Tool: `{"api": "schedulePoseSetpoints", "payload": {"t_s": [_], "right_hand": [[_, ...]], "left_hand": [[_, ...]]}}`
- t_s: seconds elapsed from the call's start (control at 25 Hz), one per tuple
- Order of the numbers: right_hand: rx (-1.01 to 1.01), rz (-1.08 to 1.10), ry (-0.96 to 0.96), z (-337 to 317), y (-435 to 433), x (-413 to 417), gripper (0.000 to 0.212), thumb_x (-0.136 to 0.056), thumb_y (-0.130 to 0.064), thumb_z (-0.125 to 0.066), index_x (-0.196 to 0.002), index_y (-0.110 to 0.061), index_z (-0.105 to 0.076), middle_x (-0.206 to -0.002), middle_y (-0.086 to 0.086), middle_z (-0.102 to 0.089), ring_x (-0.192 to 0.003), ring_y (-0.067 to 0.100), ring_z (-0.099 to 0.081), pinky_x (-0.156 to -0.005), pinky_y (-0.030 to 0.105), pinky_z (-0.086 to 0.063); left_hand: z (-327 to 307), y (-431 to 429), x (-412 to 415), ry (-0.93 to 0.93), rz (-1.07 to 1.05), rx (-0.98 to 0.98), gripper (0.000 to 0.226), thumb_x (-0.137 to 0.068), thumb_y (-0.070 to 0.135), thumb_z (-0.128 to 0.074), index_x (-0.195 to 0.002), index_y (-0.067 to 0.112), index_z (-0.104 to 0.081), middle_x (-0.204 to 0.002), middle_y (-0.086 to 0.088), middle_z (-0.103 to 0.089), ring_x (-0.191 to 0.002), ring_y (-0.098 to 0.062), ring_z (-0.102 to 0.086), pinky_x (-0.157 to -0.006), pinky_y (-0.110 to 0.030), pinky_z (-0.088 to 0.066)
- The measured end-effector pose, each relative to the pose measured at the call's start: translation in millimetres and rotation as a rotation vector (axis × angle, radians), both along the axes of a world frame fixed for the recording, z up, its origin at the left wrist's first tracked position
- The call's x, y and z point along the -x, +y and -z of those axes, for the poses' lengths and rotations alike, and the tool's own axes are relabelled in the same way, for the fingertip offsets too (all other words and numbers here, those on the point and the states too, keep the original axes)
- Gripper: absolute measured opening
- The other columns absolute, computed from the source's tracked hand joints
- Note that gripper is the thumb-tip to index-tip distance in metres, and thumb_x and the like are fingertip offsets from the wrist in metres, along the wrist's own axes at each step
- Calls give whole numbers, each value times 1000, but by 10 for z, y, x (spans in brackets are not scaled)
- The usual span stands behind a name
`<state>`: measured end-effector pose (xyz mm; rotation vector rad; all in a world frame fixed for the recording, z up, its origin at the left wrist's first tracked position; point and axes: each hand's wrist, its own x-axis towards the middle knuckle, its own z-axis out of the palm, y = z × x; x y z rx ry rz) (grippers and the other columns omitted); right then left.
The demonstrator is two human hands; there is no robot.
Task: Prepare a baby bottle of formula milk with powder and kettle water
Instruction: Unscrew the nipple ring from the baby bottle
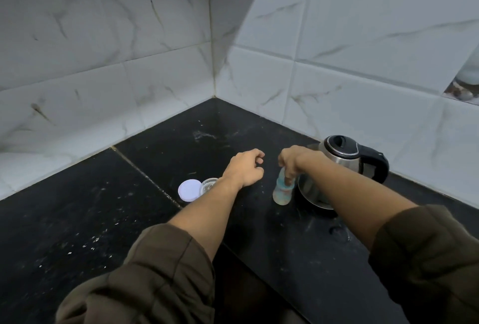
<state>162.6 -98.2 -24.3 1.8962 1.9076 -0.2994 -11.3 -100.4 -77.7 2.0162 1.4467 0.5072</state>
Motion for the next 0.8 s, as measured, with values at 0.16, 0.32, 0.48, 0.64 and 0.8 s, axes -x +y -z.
{"api": "schedulePoseSetpoints", "payload": {"t_s": [0.16,0.32,0.48,0.64,0.8], "right_hand": [[-71,-39,54,88,-145,-32,50,-82,-25,-85,-130,-19,-68,-104,4,-63,-85,24,-65,-71,32,-54],[-89,26,227,-10,-193,-51,33,-76,-31,-87,-103,-17,-76,-81,6,-74,-72,27,-78,-65,32,-64],[-119,111,415,-229,-202,-82,31,-80,-38,-86,-94,-12,-76,-79,5,-76,-63,23,-78,-69,32,-66],[-125,116,450,-375,-264,-97,35,-81,-39,-87,-92,-7,-77,-74,6,-77,-69,24,-80,-71,33,-67],[-115,45,404,-468,-293,-55,33,-83,-39,-86,-92,-9,-79,-80,4,-80,-71,20,-80,-76,32,-66]], "left_hand": [[155,-33,-74,29,56,60,59,-86,25,-73,-143,26,-56,-120,12,-67,-114,-16,-64,-103,-34,-51],[250,-148,-155,-19,110,95,88,-69,57,-88,-144,25,-55,-131,10,-65,-119,-12,-61,-103,-35,-51],[281,-240,-204,-157,73,98,64,-69,60,-87,-120,28,-66,-104,11,-72,-97,-9,-68,-81,-27,-56],[222,-276,-189,-256,40,44,45,-73,56,-86,-107,29,-74,-90,10,-76,-88,-7,-71,-80,-32,-59],[185,-318,-179,-319,50,53,38,-74,48,-88,-104,29,-77,-90,12,-78,-89,-5,-73,-88,-37,-61]]}}
